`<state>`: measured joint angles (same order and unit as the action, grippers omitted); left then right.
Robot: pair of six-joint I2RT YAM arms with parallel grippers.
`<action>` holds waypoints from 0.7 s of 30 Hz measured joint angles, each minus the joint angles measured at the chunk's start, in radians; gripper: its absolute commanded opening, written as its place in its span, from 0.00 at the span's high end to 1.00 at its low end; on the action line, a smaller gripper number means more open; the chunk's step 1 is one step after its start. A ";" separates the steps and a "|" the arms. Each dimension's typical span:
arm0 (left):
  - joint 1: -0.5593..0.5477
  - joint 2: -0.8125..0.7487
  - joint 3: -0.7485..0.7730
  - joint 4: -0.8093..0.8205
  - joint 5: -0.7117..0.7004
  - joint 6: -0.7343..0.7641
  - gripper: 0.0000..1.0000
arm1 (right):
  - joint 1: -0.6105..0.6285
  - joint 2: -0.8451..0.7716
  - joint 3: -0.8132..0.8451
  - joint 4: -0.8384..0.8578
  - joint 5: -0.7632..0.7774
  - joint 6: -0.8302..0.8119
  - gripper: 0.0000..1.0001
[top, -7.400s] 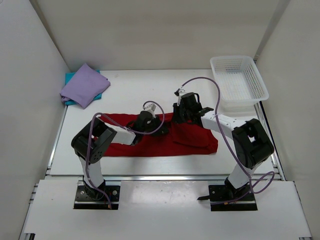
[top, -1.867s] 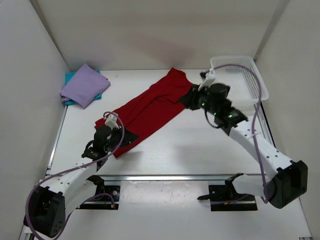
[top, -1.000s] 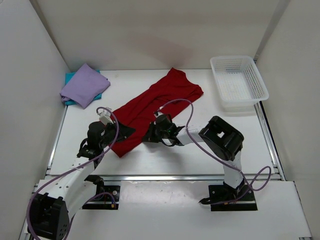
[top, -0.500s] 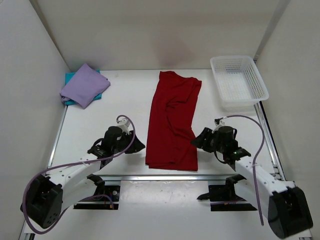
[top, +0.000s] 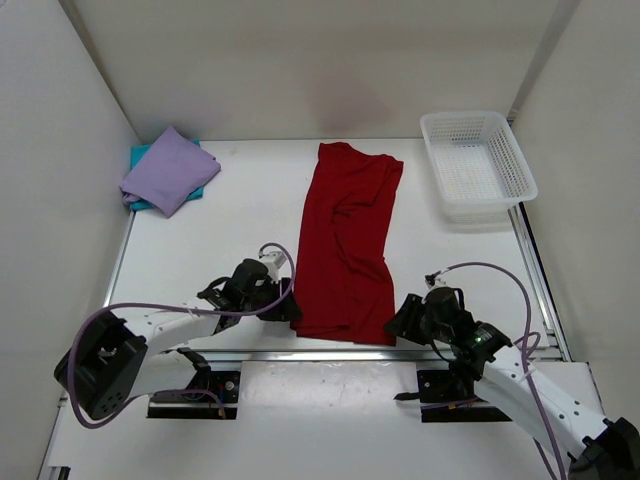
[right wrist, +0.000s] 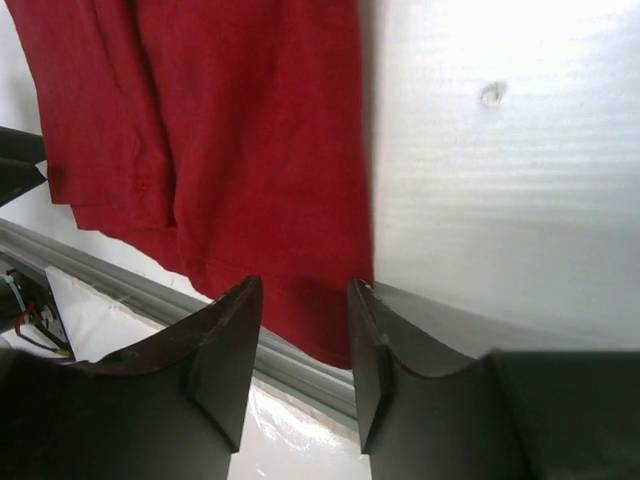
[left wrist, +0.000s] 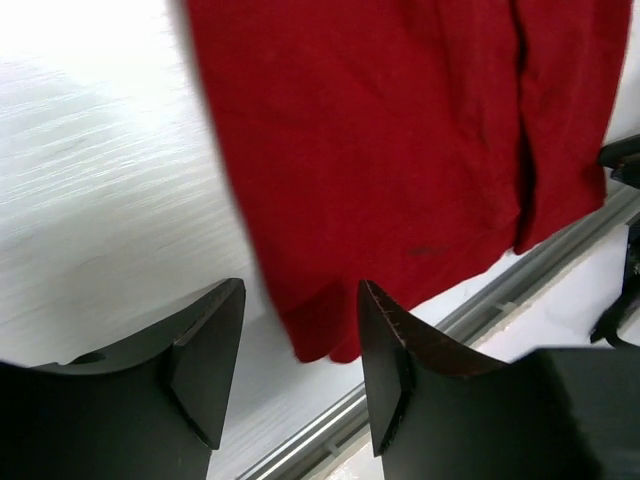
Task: Fold and stack the t-shirts
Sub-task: Grab the bottom of the folded rectangular tshirt with both arms
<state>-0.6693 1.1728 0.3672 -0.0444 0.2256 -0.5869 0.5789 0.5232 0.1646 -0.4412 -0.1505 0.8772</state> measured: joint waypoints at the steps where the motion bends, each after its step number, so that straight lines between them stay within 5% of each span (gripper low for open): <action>1: -0.007 0.010 0.003 0.009 0.005 -0.001 0.43 | 0.012 -0.005 0.000 -0.007 0.009 0.014 0.64; 12: -0.094 0.081 0.013 0.064 0.092 -0.008 0.49 | 0.042 -0.018 0.042 -0.135 0.072 0.068 0.64; 21: -0.092 0.017 -0.003 0.005 0.113 -0.007 0.39 | 0.169 -0.044 0.111 -0.321 0.225 0.135 0.63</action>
<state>-0.7609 1.1900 0.3637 -0.0395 0.3389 -0.5938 0.7475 0.4793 0.2756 -0.7624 0.0742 1.0126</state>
